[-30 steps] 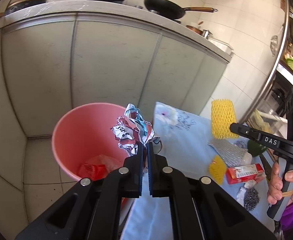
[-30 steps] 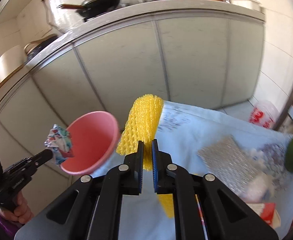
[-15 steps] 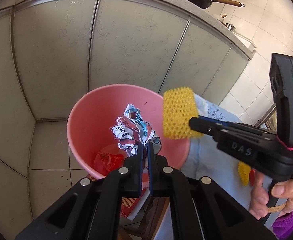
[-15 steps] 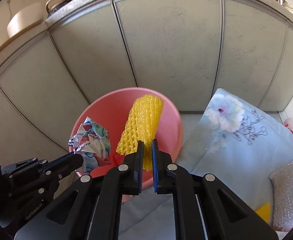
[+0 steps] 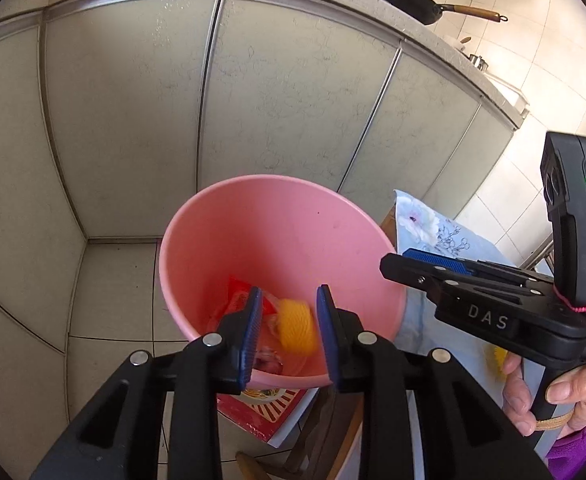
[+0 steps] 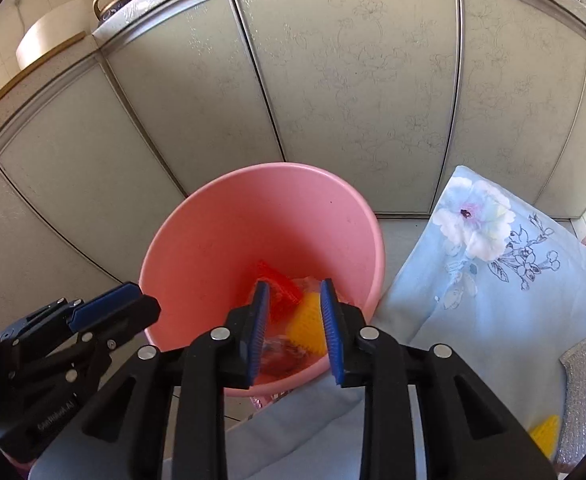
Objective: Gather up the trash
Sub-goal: 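Return the left tool to the table and grasp the clear bag with red contents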
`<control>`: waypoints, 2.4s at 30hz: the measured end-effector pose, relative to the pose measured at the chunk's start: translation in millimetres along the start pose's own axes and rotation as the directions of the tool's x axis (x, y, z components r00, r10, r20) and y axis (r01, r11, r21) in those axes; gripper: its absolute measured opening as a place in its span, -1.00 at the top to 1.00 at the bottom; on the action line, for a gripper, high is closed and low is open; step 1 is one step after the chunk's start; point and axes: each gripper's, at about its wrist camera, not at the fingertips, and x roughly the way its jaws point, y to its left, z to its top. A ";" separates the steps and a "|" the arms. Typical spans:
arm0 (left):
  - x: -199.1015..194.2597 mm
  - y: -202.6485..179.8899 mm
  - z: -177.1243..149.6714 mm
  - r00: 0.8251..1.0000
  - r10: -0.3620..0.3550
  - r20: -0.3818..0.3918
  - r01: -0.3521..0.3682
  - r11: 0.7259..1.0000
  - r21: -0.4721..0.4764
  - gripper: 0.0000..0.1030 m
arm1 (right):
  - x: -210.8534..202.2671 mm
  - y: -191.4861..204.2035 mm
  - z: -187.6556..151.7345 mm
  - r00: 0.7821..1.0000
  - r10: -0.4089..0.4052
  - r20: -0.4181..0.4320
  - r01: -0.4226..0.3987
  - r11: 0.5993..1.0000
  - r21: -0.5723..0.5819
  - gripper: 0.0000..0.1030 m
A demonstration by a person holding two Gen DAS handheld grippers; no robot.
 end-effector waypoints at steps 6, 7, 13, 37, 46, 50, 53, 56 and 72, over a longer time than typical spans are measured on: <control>-14.7 -12.6 -4.4 0.998 -0.060 0.004 0.060 0.998 0.026 0.33 | -33.3 -2.9 -17.5 0.999 -0.019 0.051 0.018 1.000 0.003 0.46; -16.2 -15.6 -5.6 0.998 -0.067 0.003 0.067 0.997 0.034 0.32 | -40.5 -3.9 -21.9 0.998 -0.023 0.060 0.023 1.000 0.006 0.46; -29.2 -41.4 -13.6 0.989 -0.148 -0.013 0.149 0.987 0.067 0.31 | -86.0 -13.5 -48.1 0.993 -0.056 0.104 0.053 0.998 0.036 0.47; -45.9 -203.0 -99.5 0.828 -0.392 -0.402 0.521 0.802 0.293 0.08 | -250.0 -148.5 -255.7 0.917 -0.383 0.114 0.281 0.821 0.497 0.18; -22.7 -222.6 -132.2 0.815 -0.264 -0.515 0.465 0.829 0.311 0.08 | -253.0 -142.3 -275.8 0.936 -0.329 0.127 0.228 0.839 0.494 0.06; -14.1 -233.2 -146.1 0.811 -0.235 -0.535 0.459 0.823 0.334 0.00 | -250.5 -140.1 -281.5 0.939 -0.323 0.120 0.231 0.849 0.474 0.06; -18.9 -236.5 -151.0 0.818 -0.241 -0.522 0.460 0.819 0.342 0.14 | -249.8 -136.4 -284.8 0.943 -0.309 0.121 0.220 0.856 0.468 0.05; -27.3 -231.5 -147.2 0.830 -0.267 -0.490 0.460 0.825 0.328 0.25 | -251.4 -133.3 -287.0 0.944 -0.306 0.123 0.222 0.864 0.452 0.05; -56.9 -193.9 -77.4 0.908 -0.307 -0.285 0.391 0.866 0.310 0.29 | -220.1 -146.1 -257.0 0.953 -0.292 0.082 0.227 0.867 0.444 0.02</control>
